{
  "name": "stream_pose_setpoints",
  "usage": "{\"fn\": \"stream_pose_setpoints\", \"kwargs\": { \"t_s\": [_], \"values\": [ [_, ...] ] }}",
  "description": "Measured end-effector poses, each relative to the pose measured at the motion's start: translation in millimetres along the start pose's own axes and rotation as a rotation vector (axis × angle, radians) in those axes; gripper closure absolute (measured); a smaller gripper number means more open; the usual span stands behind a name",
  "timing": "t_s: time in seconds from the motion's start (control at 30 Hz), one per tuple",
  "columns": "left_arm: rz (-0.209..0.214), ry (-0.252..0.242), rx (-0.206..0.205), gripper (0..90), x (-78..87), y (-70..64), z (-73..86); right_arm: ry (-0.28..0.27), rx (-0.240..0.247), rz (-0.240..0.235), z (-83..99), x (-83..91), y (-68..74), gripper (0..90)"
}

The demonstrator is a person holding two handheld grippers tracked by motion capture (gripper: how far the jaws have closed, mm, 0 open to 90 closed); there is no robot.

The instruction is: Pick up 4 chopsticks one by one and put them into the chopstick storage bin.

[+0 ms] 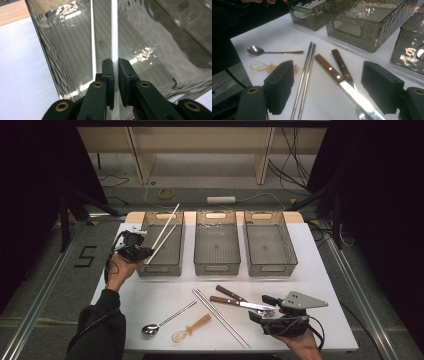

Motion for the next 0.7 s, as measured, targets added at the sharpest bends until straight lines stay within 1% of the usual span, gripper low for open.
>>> {"fn": "stream_pose_setpoints", "kwargs": {
  "t_s": [0.33,0.4,0.53,0.63,0.67,0.7],
  "values": [
    [-0.025,0.033,0.01,82.8,-5.2,1.2,4.2,0.002,0.001,-0.001,0.2,-0.2,0.2,27.4],
    [-0.031,0.033,0.021,82.3,-6.1,1.5,4.0,0.002,0.001,-0.001,0.2,-0.1,0.3,27.4],
    [-0.029,0.044,0.034,81.4,-7.6,1.9,5.2,0.002,0.003,-0.003,0.1,0.0,0.6,27.4],
    [-0.015,0.032,0.04,76.2,-3.3,0.8,2.0,0.001,0.003,-0.004,-0.1,0.2,0.8,27.4],
    [-0.012,0.024,0.05,72.3,-1.9,-0.3,0.3,0.001,0.004,-0.004,-0.2,0.3,0.8,27.4],
    [-0.017,0.015,0.044,68.4,0.2,-0.8,-1.4,0.001,0.004,-0.004,-0.2,0.3,0.8,27.4]
  ]
}}
Point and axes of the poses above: each handheld gripper's, and its own axes: x roughly backward along the jaws, z roughly out of its underside, y roughly to its left, the point moved 7 cm from there along -x, roughly forward along the jaws, and after that the axes turned 3 degrees about y, right-handed, at the moved point
